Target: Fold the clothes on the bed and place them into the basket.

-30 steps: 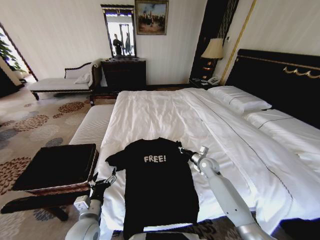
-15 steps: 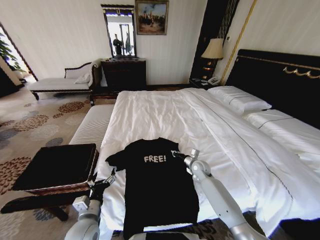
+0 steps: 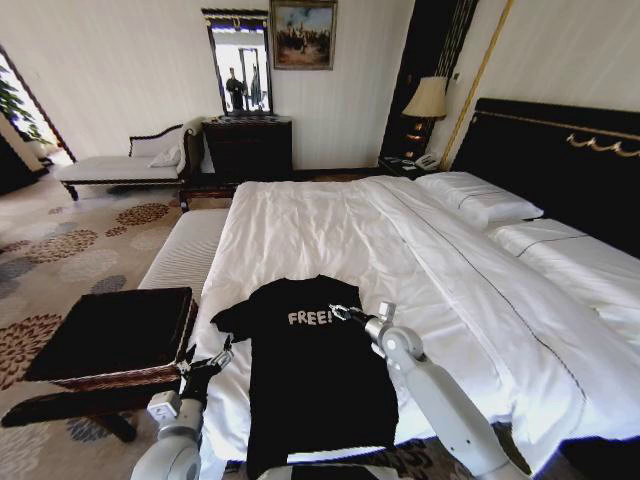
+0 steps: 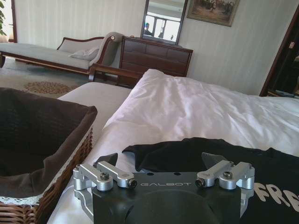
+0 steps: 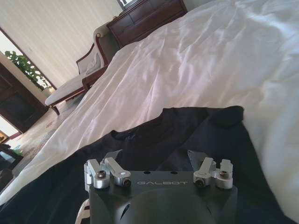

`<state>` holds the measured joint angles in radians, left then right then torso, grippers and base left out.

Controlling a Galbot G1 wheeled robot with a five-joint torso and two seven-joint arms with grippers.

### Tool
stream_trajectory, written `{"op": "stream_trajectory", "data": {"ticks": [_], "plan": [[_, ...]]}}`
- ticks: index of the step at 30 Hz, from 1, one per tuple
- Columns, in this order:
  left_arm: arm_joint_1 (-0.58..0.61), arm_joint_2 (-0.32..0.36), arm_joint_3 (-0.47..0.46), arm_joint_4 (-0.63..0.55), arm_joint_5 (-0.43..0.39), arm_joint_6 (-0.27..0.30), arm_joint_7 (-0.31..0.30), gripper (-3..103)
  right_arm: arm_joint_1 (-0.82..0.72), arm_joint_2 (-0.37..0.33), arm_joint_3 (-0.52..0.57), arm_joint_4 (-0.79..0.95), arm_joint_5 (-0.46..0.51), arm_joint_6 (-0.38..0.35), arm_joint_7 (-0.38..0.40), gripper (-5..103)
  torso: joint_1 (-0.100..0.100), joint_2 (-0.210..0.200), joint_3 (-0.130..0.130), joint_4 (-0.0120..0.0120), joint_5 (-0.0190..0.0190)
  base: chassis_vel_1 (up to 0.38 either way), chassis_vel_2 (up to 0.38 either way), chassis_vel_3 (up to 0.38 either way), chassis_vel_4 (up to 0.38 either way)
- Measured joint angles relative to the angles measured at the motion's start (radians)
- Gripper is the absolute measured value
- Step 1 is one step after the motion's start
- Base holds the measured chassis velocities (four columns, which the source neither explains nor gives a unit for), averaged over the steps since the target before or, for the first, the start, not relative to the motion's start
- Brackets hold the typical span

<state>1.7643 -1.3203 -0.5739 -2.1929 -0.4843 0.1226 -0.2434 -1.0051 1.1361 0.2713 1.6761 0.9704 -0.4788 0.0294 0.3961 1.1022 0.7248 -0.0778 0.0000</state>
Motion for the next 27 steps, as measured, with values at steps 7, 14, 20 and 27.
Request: {"op": "stream_trajectory", "data": {"ticks": [7, 14, 20, 27], "plan": [[-0.078, 0.023, 0.002, 0.032, -0.097, 0.028, -0.029, 100, -0.063, -0.026, 0.079, 0.012, -0.001, 0.009, 0.002, 99, 0.000, 0.000, 0.000, -0.0003, 0.0000, 0.000, 0.000, 0.000, 0.000], [-0.197, 0.069, -0.005, 0.121, -0.233, 0.063, -0.065, 100, -0.097, -0.038, 0.132, 0.026, -0.001, 0.013, 0.005, 100, 0.000, 0.000, 0.000, 0.0000, -0.0001, 0.000, 0.000, 0.000, 0.000], [-0.275, 0.119, 0.002, 0.206, -0.326, 0.080, -0.077, 100, -0.094, -0.070, 0.160, 0.039, 0.021, 0.011, 0.014, 100, 0.000, 0.000, 0.000, -0.0002, -0.0001, 0.000, 0.000, 0.000, 0.000], [-0.348, 0.140, 0.015, 0.303, -0.352, 0.088, -0.075, 100, -0.080, -0.078, 0.171, 0.036, 0.039, 0.008, 0.019, 100, 0.000, 0.000, 0.000, -0.0001, -0.0001, 0.000, 0.000, 0.000, 0.000]]}}
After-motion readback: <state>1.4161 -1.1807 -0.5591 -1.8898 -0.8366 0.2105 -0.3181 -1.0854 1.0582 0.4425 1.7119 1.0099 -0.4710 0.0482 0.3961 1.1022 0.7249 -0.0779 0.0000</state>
